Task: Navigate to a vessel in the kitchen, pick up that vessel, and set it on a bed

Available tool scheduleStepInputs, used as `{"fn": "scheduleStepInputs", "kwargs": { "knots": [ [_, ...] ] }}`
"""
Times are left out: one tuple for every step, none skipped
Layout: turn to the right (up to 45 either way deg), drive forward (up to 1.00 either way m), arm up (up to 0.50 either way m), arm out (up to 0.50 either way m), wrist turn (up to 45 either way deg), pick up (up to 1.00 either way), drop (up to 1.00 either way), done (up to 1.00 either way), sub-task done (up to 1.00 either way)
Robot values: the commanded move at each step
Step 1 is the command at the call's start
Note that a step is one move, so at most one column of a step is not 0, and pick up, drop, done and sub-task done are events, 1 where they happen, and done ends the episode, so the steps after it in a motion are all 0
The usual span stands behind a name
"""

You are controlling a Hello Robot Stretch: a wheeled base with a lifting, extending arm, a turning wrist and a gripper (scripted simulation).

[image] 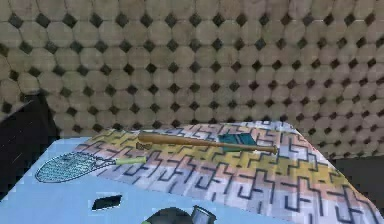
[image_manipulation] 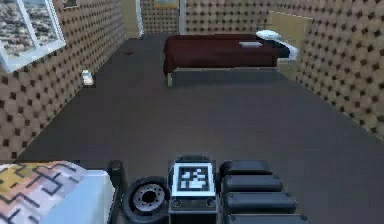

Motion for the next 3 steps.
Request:
{"fn": "scheduleStepInputs", "kwargs": {
  "knots": [
    [45.0, 0.00, 0.00, 0.00, 0.0, 0.00, 0.00, 0.00, 0.00],
    [45.0, 0.00, 0.00, 0.00, 0.0, 0.00, 0.00, 0.00, 0.00],
    [45.0, 0.00, 0.00, 0.00, 0.0, 0.00, 0.00, 0.00, 0.00]
  ]
}}
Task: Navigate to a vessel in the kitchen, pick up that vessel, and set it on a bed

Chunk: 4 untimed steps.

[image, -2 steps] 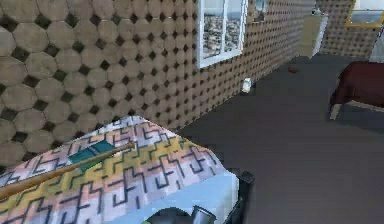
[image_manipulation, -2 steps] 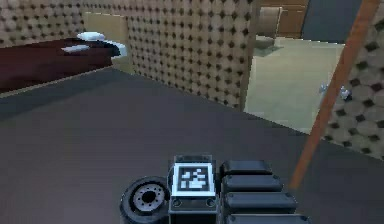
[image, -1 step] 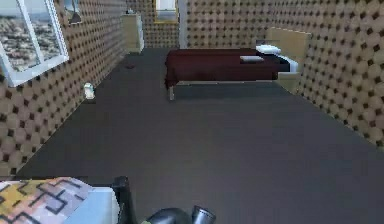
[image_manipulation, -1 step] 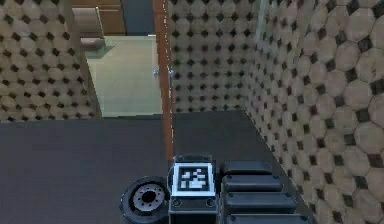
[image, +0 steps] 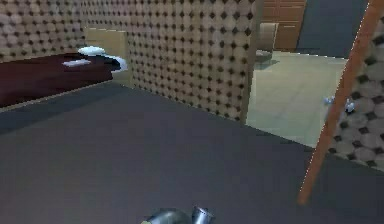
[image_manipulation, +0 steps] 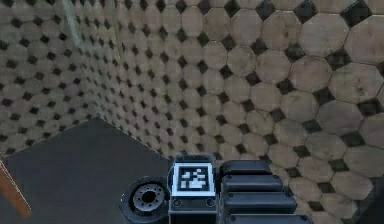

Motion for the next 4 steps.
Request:
{"fn": "scheduleStepInputs", "kwargs": {
  "knots": [
    [36.0, 0.00, 0.00, 0.00, 0.0, 0.00, 0.00, 0.00, 0.00],
    [-45.0, 0.00, 0.00, 0.00, 0.0, 0.00, 0.00, 0.00, 0.00],
    [-45.0, 0.00, 0.00, 0.00, 0.0, 0.00, 0.00, 0.00, 0.00],
    [-45.0, 0.00, 0.00, 0.00, 0.0, 0.00, 0.00, 0.00, 0.00]
  ]
}}
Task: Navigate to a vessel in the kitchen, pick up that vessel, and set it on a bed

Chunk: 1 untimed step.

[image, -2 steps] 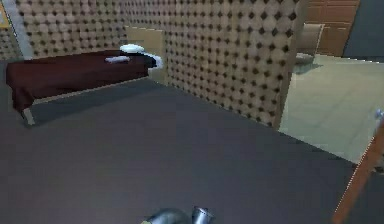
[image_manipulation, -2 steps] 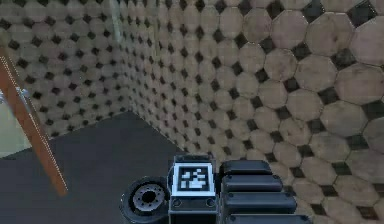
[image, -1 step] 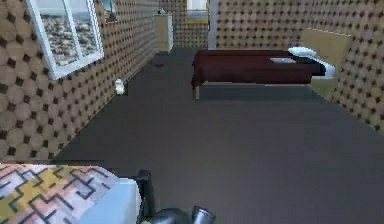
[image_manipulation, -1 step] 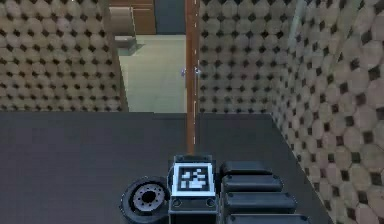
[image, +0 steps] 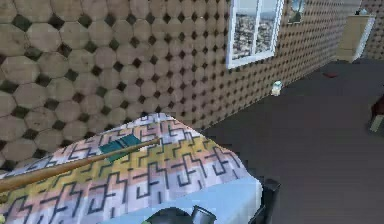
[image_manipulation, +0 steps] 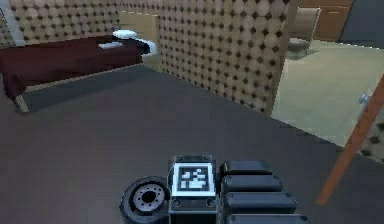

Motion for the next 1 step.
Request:
{"fn": "scheduleStepInputs", "kwargs": {
  "knots": [
    [-42.0, 0.00, 0.00, 0.00, 0.0, 0.00, 0.00, 0.00, 0.00]
  ]
}}
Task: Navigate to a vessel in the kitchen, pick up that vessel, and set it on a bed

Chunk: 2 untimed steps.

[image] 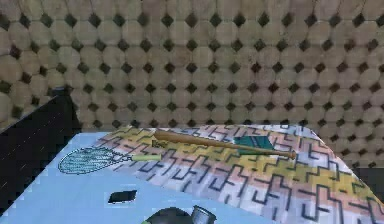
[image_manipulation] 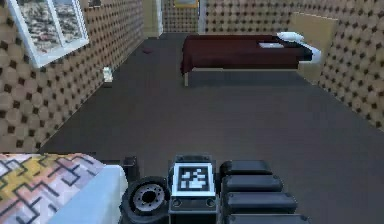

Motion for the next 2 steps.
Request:
{"fn": "scheduleStepInputs", "kwargs": {
  "knots": [
    [45.0, 0.00, 0.00, 0.00, 0.0, 0.00, 0.00, 0.00, 0.00],
    [45.0, 0.00, 0.00, 0.00, 0.0, 0.00, 0.00, 0.00, 0.00]
  ]
}}
